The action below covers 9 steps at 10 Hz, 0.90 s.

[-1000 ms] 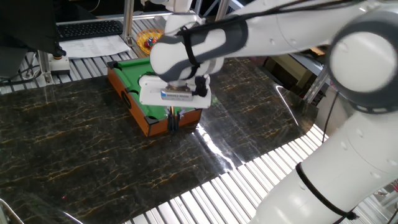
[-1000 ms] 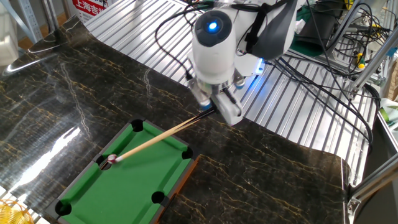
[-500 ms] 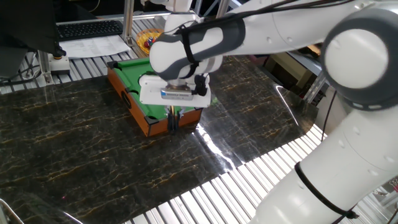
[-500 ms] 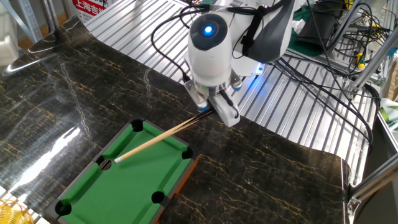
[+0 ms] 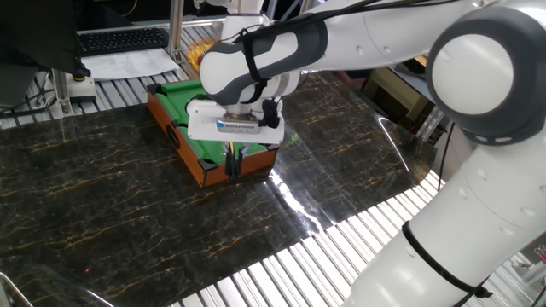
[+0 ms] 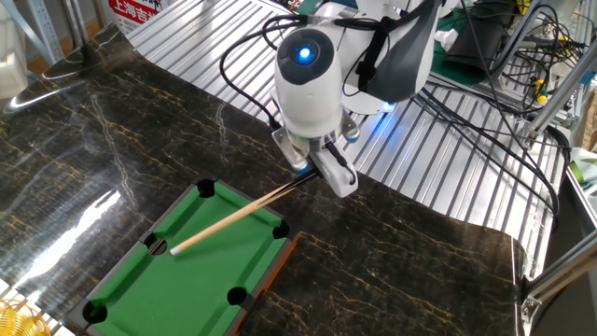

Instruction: Hit the pool ball

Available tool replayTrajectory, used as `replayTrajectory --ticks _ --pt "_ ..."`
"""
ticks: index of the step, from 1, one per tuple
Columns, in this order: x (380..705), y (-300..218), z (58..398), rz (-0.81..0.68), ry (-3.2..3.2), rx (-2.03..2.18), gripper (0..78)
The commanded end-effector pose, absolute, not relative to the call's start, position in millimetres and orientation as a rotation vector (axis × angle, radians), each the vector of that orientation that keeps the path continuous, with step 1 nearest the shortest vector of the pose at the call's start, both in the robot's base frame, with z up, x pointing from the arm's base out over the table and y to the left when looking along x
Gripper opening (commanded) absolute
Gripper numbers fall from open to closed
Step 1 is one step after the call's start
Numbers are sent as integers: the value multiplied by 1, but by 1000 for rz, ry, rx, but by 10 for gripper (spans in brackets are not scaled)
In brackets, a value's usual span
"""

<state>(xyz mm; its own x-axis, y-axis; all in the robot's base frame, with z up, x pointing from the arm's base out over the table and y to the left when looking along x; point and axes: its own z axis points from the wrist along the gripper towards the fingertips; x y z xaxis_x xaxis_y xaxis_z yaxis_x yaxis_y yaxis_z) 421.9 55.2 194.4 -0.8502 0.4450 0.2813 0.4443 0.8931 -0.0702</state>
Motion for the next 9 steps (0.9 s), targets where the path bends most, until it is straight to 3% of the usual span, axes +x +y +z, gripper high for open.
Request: replayTrajectory --ticks 1,9 --pt "422 56 195 -13 -2817 -582 11" --pt "467 47 182 52 -2912 -501 11"
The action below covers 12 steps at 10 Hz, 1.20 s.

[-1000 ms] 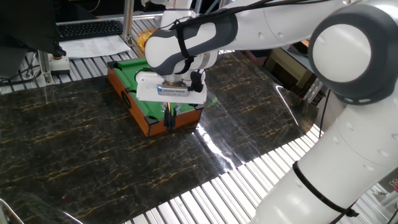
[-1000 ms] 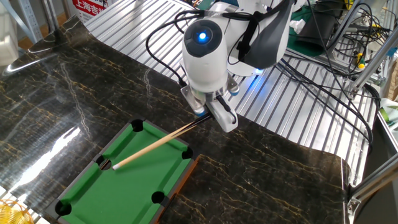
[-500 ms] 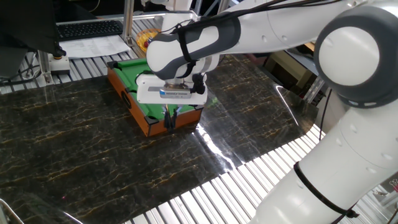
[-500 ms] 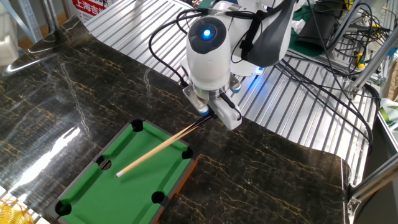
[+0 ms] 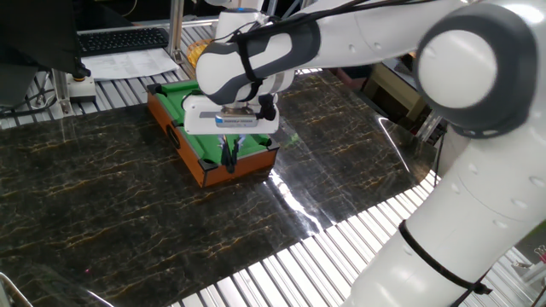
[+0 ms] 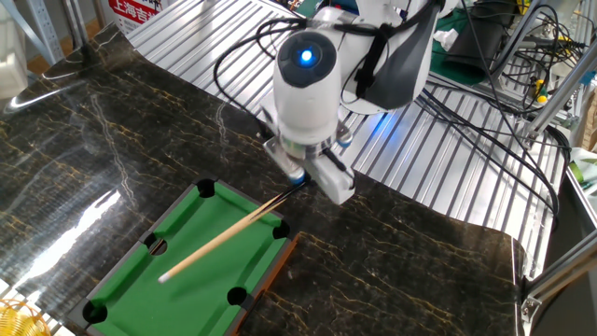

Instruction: Hit the pool ball

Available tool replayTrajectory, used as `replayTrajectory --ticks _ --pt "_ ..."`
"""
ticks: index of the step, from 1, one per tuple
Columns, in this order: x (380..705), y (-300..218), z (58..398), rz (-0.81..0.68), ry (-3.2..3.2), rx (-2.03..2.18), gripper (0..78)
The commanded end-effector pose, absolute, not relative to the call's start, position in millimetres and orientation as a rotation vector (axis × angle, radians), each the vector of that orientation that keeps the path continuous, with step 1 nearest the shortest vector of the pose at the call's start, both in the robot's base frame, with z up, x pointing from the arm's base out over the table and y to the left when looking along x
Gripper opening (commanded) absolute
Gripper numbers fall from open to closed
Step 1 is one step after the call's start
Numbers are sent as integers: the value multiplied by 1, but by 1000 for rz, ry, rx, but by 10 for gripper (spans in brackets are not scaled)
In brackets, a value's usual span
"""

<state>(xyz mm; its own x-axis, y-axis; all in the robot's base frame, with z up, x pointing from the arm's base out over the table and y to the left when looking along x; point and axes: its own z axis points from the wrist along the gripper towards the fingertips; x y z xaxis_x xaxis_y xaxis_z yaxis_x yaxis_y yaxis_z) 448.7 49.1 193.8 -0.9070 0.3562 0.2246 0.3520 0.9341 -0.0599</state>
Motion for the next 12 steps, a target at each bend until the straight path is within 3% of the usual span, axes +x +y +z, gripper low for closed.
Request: replayTrajectory --ticks 1,5,12 --pt "476 48 181 49 -2914 -492 11" --pt "499 46 174 27 -2930 -425 11" --pt "500 36 165 39 -2938 -399 11"
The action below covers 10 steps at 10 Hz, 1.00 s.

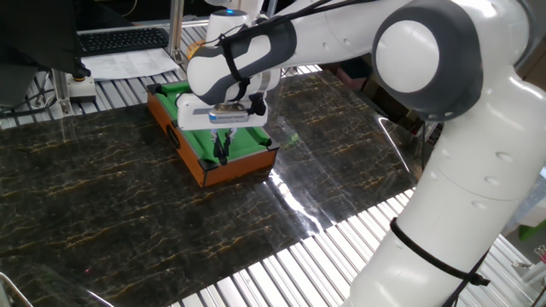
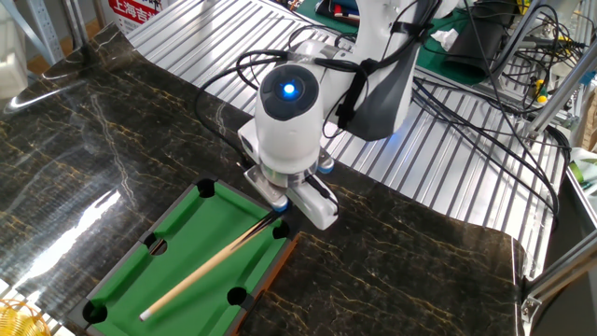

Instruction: Hit the pool ball

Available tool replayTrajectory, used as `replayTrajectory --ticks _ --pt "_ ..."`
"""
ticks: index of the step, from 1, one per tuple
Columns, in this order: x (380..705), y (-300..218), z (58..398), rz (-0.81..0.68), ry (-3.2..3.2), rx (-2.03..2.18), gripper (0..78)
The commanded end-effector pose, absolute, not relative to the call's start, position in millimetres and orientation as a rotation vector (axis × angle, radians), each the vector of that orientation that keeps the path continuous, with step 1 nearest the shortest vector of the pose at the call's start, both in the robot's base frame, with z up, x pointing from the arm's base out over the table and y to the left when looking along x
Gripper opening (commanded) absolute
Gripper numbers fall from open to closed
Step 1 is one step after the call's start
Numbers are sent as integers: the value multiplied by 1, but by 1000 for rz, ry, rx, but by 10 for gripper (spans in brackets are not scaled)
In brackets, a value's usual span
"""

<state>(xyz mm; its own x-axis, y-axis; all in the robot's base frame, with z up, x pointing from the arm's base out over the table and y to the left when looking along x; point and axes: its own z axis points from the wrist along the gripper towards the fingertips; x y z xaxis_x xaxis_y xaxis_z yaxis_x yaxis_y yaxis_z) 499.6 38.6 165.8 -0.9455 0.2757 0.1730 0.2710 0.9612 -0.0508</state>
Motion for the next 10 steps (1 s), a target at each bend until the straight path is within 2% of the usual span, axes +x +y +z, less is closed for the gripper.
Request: replayTrajectory --ticks 1,10 --pt "501 34 160 36 -2944 -391 11" --pt "505 25 149 24 -2952 -365 11"
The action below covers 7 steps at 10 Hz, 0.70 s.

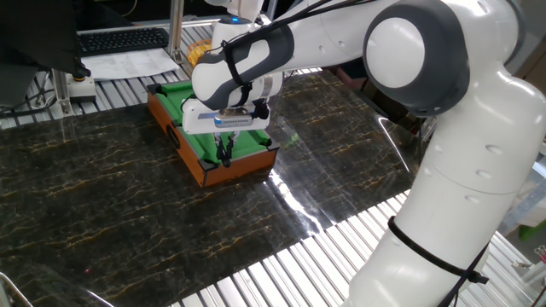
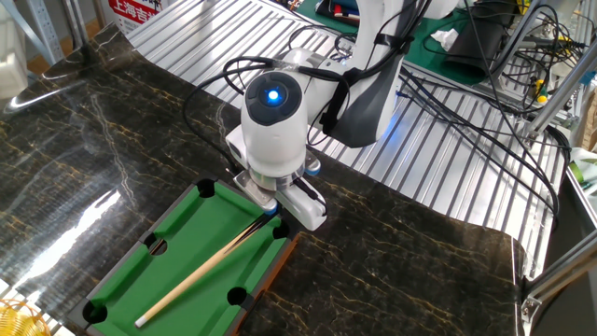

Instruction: Hit the pool ball

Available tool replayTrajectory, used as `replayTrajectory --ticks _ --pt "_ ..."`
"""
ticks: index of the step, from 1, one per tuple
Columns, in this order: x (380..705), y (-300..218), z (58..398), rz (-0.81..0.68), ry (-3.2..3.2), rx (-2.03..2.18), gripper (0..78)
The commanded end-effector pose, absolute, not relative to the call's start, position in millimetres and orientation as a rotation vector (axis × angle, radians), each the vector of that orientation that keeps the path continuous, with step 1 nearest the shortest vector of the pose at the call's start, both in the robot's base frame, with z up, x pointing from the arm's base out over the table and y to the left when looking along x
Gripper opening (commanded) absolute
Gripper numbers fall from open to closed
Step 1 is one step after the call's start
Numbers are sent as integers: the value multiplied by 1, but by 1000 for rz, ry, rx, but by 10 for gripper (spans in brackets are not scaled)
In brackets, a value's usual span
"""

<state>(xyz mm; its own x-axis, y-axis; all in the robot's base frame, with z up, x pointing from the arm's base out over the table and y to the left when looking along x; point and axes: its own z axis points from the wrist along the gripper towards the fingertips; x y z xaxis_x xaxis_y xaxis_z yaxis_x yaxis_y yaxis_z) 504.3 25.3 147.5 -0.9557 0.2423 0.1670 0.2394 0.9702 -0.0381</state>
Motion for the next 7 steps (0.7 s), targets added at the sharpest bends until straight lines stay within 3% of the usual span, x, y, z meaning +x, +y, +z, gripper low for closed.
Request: replayTrajectory --ticks 1,7 --pt "506 25 149 23 -2953 -360 11" --pt "505 23 148 43 -2945 -350 11"
